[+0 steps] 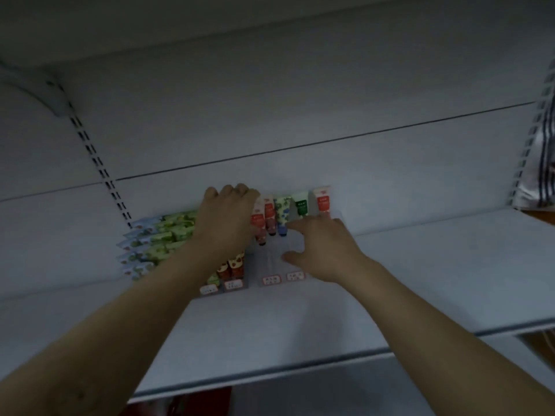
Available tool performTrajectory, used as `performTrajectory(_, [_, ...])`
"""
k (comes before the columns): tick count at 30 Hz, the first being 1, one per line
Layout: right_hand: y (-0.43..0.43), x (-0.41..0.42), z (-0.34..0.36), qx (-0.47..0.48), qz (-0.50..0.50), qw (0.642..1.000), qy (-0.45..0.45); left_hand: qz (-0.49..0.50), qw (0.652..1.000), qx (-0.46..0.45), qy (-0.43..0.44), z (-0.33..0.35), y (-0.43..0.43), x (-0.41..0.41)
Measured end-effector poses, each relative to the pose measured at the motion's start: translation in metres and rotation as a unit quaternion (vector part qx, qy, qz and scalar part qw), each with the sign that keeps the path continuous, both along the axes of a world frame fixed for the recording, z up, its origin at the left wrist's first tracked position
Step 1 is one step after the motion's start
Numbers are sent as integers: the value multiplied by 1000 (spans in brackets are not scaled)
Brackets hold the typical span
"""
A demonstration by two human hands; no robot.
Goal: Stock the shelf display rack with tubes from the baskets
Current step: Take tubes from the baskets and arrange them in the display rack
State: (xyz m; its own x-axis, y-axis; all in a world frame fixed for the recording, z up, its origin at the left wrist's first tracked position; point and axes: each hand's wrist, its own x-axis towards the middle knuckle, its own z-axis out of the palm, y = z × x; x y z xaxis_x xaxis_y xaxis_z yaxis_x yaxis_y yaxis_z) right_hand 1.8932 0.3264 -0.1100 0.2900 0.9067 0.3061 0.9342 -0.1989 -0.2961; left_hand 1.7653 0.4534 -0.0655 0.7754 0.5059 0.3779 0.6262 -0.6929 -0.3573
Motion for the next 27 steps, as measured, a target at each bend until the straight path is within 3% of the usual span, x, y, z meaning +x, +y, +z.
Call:
performTrajectory(3, [-23, -20, -3, -46, 18, 999, -23, -60, 998, -21, 1, -7, -35, -40])
performTrajectory(7, [-59, -52, -10, -90, 34, 995, -8, -65, 991, -113, 21, -34, -85, -82])
performTrajectory(14, [-130, -95, -83, -222, 67, 973, -4, -76, 961, -255, 71, -147, -152, -127])
performTrajectory(18, [-149, -100, -152, -336, 53, 940, 11, -50, 936, -322, 135, -214, -158, -133])
performTrajectory(27, [-164, -110, -279, -528, 62, 846, 36, 20, 859, -475, 193, -341, -193, -138])
